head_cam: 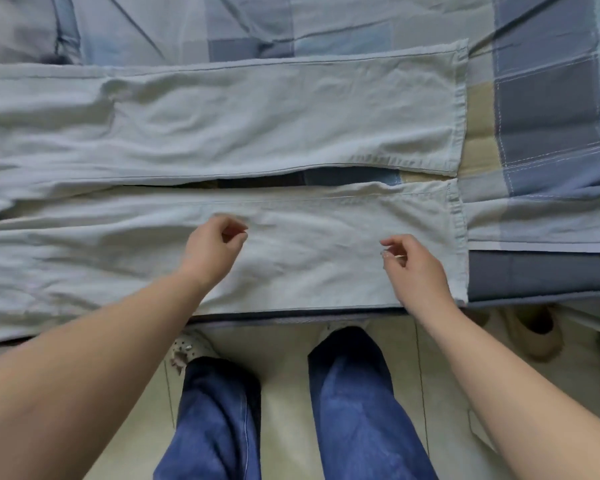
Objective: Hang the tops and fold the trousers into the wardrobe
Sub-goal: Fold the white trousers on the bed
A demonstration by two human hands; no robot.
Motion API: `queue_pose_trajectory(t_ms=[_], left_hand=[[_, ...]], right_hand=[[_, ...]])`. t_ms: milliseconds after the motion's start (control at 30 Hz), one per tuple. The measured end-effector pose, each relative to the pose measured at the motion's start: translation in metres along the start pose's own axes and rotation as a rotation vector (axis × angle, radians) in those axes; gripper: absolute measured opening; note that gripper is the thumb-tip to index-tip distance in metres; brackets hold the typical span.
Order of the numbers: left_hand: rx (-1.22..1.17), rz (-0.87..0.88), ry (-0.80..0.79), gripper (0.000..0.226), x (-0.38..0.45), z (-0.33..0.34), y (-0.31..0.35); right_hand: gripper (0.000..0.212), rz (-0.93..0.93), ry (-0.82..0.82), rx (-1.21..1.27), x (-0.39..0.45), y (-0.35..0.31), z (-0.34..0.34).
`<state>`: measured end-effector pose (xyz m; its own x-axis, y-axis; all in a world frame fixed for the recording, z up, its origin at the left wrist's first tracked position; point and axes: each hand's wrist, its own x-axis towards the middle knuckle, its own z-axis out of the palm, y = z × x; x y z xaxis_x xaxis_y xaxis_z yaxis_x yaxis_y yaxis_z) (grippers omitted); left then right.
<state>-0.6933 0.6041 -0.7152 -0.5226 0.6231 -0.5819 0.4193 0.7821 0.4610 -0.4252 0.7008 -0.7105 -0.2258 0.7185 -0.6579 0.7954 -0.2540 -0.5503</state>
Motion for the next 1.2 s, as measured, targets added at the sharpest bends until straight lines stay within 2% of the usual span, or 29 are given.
queue_pose_trajectory(t_ms=[167, 367, 600, 700, 833, 933, 1067, 1200], left_hand=[[-0.148, -0.171, 0.058, 0.009, -0.046, -0.058, -0.082], [-0.342, -0.303, 0.151, 0.007, -0.094, -0.143, -0.190], [-0.626, -0.535, 0.269, 0.006, -0.130, -0.221, -0.316], [-0.756, -0.641, 0.325, 0.010, -0.132, -0.240, -0.356], [-1.072, -0.734, 0.345, 0.024, -0.125, -0.251, -0.384], [-1.308, -0.685, 0.374, 0.032, -0.114, -0.262, -0.396], [-1.428, -0.632, 0.452, 0.018, -0.096, -0.281, -0.402], [-1.538, -0.569, 0.482, 0.009, -0.088, -0.290, -0.403]], right_hand=[[0.020, -0.074, -0.129, 0.095, -0.032, -0.091, 0.071], [0.024, -0.024, -0.349, 0.189, -0.090, -0.186, 0.210], [0.014, 0.382, -0.561, 0.523, -0.170, -0.258, 0.360], [0.020, 0.540, -0.637, 0.604, -0.193, -0.277, 0.415], [0.036, 0.703, -0.622, 0.842, -0.200, -0.291, 0.462], [0.018, 0.759, -0.511, 1.053, -0.200, -0.300, 0.485], [0.015, 0.764, -0.344, 1.294, -0.199, -0.309, 0.500], [0.011, 0.751, -0.301, 1.476, -0.201, -0.312, 0.508]])
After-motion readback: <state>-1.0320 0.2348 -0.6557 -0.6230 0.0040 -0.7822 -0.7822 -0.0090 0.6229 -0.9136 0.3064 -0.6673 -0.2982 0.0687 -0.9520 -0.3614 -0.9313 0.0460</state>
